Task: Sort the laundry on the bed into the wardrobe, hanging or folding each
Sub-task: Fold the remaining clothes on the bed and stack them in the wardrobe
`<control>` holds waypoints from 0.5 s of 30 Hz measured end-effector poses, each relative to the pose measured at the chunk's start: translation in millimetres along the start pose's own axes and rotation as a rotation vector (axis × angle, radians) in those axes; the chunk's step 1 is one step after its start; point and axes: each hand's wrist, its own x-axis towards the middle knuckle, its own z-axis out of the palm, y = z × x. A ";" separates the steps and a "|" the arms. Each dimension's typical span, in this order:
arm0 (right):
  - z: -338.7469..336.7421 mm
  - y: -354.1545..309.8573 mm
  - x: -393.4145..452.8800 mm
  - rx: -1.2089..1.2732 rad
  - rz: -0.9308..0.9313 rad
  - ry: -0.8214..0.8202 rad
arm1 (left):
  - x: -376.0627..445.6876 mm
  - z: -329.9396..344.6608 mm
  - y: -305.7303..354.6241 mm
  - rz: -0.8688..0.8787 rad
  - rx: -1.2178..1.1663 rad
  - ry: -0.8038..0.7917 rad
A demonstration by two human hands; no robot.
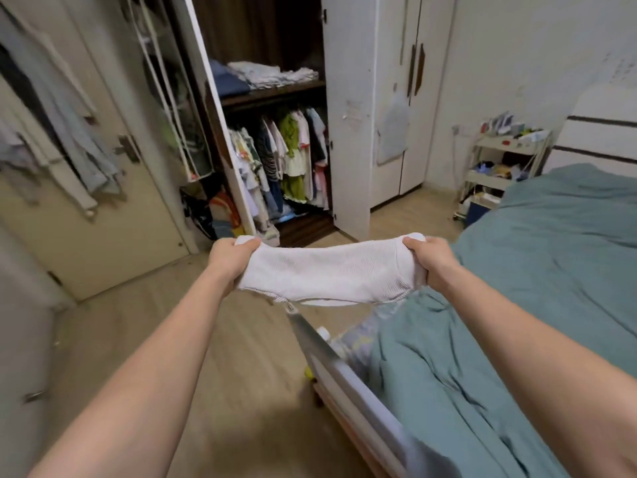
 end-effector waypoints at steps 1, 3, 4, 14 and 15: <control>29.9 -6.5 0.0 -0.003 -0.011 -0.008 | 14.3 -25.8 -2.0 0.001 0.000 0.023; 82.7 -19.2 2.2 -0.010 -0.020 -0.023 | 42.9 -68.6 -4.0 0.001 -0.009 0.057; 106.4 -25.1 4.0 -0.012 -0.022 -0.035 | 58.2 -85.7 -5.6 0.004 -0.009 0.071; 293.0 -75.7 115.5 0.003 -0.122 -0.082 | 256.4 -133.6 2.3 0.074 0.030 0.128; 307.8 -81.8 134.4 0.013 -0.125 -0.084 | 281.5 -131.2 8.4 0.082 0.038 0.132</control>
